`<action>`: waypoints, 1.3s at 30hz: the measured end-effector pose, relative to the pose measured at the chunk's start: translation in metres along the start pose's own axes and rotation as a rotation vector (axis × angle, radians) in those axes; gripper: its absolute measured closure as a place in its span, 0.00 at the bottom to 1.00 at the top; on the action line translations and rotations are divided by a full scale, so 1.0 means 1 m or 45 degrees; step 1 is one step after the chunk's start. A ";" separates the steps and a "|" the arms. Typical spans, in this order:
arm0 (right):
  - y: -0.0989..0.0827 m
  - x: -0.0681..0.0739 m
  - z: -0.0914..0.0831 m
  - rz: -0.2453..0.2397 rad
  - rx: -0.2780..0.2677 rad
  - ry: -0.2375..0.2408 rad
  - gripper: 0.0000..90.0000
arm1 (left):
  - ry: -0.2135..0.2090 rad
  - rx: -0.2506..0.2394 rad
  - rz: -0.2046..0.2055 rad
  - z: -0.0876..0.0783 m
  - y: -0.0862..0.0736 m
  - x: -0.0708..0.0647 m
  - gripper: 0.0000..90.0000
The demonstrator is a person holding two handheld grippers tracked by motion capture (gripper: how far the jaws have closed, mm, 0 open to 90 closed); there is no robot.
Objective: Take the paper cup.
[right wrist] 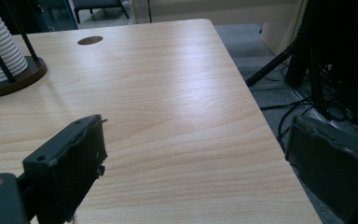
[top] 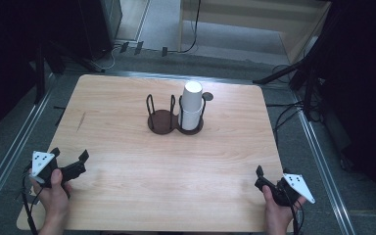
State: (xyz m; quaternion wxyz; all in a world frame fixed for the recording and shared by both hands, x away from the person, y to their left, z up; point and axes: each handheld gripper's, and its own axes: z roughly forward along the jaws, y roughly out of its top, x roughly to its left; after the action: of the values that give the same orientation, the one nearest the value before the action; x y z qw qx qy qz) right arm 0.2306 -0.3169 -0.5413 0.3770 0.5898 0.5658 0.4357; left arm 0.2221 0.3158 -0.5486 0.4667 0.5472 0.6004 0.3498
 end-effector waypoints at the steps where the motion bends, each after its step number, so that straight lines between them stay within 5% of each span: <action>1: 0.000 0.000 0.000 0.009 0.001 -0.004 0.05 | 0.001 -0.007 0.000 -0.001 -0.001 0.000 0.00; 11: 0.008 0.015 -0.001 -0.065 0.011 0.033 0.14 | 0.047 -0.038 -0.031 -0.002 -0.001 0.003 0.00; 15: 0.014 0.023 0.000 -0.051 0.017 0.073 0.14 | 0.071 -0.060 -0.104 -0.002 0.000 0.009 0.00; 18: 0.021 0.033 0.001 -0.036 0.024 0.098 0.15 | 0.043 -0.065 -0.109 -0.003 0.000 0.010 0.00; 27: 0.046 0.069 0.015 -0.045 0.015 0.156 0.18 | 0.038 -0.042 -0.003 -0.002 -0.001 0.000 0.00; 39: 0.076 0.122 0.036 -0.125 0.003 0.283 0.19 | 0.038 -0.024 0.032 0.001 -0.001 -0.004 0.00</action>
State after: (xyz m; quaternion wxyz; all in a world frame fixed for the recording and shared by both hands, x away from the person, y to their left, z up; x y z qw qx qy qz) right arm 0.2873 -0.1996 -0.4716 0.3321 0.5099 0.6329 0.4786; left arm 0.2225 0.3121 -0.5491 0.4584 0.5449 0.5971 0.3692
